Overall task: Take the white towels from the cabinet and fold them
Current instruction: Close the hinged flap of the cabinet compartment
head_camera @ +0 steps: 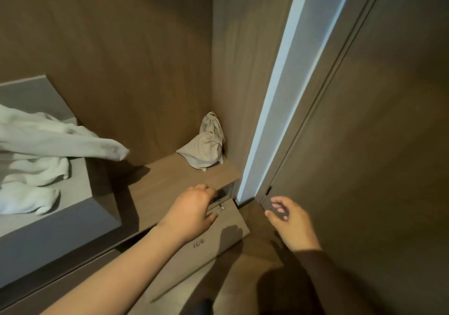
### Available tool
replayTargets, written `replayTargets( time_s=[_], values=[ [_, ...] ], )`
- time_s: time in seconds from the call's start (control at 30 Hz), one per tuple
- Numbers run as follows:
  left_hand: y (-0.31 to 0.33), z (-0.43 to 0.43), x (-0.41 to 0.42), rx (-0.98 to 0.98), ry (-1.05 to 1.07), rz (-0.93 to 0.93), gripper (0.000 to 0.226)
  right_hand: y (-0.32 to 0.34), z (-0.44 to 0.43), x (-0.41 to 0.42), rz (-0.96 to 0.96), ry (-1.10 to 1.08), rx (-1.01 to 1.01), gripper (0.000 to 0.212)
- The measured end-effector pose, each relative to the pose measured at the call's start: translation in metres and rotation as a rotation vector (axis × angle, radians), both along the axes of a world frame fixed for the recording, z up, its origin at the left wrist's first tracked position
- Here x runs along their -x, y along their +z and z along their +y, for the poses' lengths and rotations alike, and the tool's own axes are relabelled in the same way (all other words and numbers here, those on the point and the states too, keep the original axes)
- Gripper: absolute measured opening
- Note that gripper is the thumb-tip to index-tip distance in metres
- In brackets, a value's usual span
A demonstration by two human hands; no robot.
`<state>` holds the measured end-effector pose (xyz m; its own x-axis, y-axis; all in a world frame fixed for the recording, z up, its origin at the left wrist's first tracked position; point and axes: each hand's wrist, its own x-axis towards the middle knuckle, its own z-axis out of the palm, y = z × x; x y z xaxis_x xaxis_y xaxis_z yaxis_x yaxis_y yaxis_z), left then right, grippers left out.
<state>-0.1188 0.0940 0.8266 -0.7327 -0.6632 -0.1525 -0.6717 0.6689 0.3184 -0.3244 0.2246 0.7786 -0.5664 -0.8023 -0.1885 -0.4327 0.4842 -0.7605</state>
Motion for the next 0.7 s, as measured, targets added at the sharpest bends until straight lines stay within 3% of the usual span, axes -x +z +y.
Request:
replayTargets(
  time_s=[0.23, 0.47, 0.7],
  values=[
    [-0.043, 0.000, 0.028, -0.074, -0.050, -0.080, 0.044, -0.028, 0.013, 0.031, 0.162, 0.006, -0.180, 0.034],
    [-0.083, -0.033, 0.034, -0.096, -0.045, -0.077, 0.042, -0.048, -0.023, 0.053, 0.303, 0.186, -0.394, 0.040],
    [-0.128, -0.055, 0.041, -0.129, -0.022, -0.125, 0.046, -0.098, -0.054, 0.068, 0.238, 0.281, -0.477, 0.045]
  ],
)
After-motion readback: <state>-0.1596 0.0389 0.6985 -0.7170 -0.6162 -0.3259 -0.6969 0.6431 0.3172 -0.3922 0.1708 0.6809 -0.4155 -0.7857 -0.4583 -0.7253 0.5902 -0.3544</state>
